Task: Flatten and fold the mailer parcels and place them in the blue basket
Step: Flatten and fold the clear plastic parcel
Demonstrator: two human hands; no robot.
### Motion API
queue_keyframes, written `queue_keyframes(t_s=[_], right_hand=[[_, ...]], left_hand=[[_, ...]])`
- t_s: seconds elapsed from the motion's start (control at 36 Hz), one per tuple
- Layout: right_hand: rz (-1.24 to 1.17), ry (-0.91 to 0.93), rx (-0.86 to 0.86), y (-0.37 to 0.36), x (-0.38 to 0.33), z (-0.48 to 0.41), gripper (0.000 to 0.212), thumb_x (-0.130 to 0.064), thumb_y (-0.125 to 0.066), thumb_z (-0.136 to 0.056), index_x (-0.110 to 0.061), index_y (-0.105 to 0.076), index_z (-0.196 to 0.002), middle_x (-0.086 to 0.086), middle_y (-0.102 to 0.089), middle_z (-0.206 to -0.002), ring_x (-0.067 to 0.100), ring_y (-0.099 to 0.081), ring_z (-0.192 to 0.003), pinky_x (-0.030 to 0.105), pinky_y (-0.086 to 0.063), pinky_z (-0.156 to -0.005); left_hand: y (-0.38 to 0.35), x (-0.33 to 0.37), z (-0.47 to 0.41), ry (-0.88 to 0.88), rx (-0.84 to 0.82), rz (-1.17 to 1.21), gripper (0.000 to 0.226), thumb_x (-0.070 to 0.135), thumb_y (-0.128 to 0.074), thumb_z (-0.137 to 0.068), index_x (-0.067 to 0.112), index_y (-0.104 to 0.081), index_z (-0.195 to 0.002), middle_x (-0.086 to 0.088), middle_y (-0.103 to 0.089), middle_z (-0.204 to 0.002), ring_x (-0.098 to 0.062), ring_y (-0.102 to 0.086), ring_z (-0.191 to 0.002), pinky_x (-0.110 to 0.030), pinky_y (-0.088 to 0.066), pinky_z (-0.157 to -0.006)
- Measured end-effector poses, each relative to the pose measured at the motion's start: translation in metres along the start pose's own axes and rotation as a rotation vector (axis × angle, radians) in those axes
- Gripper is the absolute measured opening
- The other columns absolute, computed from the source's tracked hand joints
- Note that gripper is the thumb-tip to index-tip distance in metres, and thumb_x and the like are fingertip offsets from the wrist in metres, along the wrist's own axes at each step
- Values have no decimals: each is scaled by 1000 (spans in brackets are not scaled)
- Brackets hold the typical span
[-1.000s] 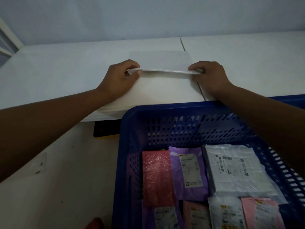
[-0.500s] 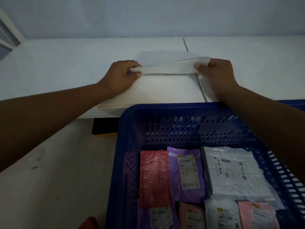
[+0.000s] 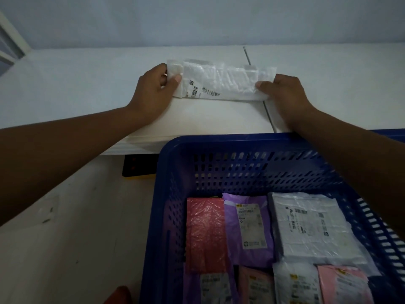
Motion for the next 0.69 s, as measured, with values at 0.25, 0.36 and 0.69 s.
queue_keyframes(t_s=[0.25,0.36,0.69], right_hand=[[90,-4,-37,-2,2,1,51,-36,-73,-87,14,-62,-83,11,-53,-74,14,-51,-63,20,-41,-64],[85,13,76,7,-1,4,52,-39,-68,-92,-13,-44,-54,3,-39,-57,11,-38,-53,17,-35,-55],[249,68,360,29,-1,-2,54,-41,-64,-90,-17,-38,-50,-2,-35,-50,6,-29,-46,20,-33,-54]], left_hand=[[7,0,2,47,63,37,49,51,-47,-97,3,-60,-95,-12,-70,-96,-24,-67,-88,-43,-52,-76],[-2,3,6,59,-50,212,35,43,-49,-101,15,-72,-105,7,-74,-106,-6,-70,-98,-33,-56,-89],[-16,13,10,-102,-231,115,81,68,-34,-92,-8,-47,-67,-9,-45,-67,-9,-40,-61,-29,-32,-64]])
Point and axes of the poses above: each hand's wrist, its own z-axis away from the middle knuckle, its own y-axis out of the back of the hand, x = y × z, the point moved 8 cm from there along -z, towards the middle knuckle
